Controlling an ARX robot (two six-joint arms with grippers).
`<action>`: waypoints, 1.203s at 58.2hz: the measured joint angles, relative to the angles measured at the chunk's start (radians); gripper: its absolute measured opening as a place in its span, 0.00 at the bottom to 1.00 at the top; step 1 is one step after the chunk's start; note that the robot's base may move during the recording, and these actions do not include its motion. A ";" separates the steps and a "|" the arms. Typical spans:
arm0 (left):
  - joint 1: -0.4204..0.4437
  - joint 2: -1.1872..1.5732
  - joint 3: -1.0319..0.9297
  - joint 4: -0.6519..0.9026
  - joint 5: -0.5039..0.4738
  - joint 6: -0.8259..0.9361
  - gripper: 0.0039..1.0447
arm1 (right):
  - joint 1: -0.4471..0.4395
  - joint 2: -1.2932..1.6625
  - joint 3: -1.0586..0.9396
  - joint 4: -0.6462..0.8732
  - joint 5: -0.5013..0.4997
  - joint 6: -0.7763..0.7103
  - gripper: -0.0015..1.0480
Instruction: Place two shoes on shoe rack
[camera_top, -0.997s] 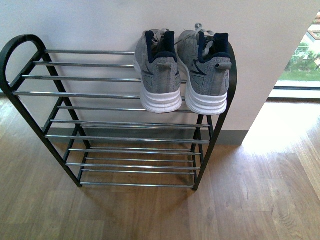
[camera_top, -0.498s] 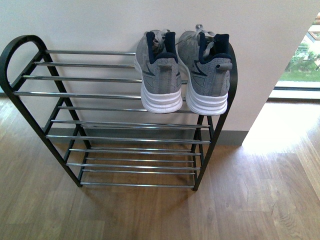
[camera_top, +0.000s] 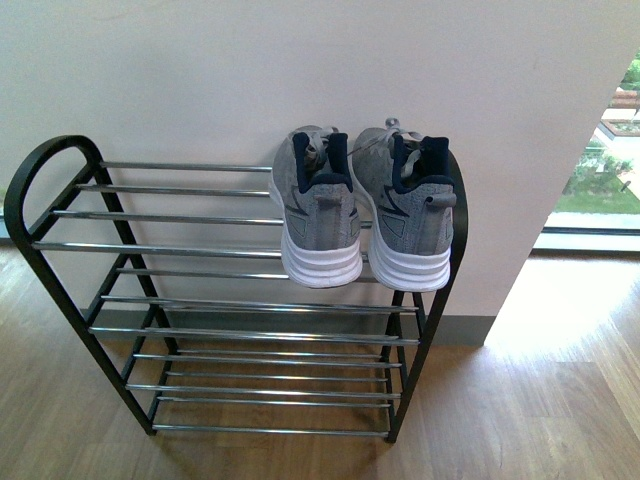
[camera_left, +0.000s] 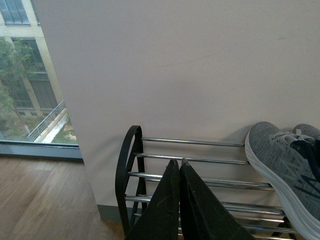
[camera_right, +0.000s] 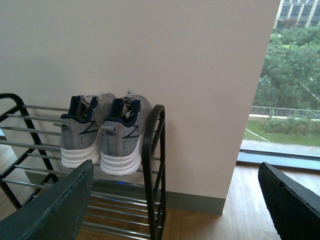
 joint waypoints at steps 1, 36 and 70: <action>0.003 -0.006 -0.005 -0.002 0.002 0.000 0.01 | 0.000 0.000 0.000 0.000 0.000 0.000 0.91; 0.154 -0.333 -0.177 -0.148 0.151 0.000 0.01 | 0.000 0.000 0.000 0.000 0.000 0.000 0.91; 0.154 -0.738 -0.203 -0.515 0.153 0.000 0.01 | 0.000 0.000 0.000 0.000 0.000 0.000 0.91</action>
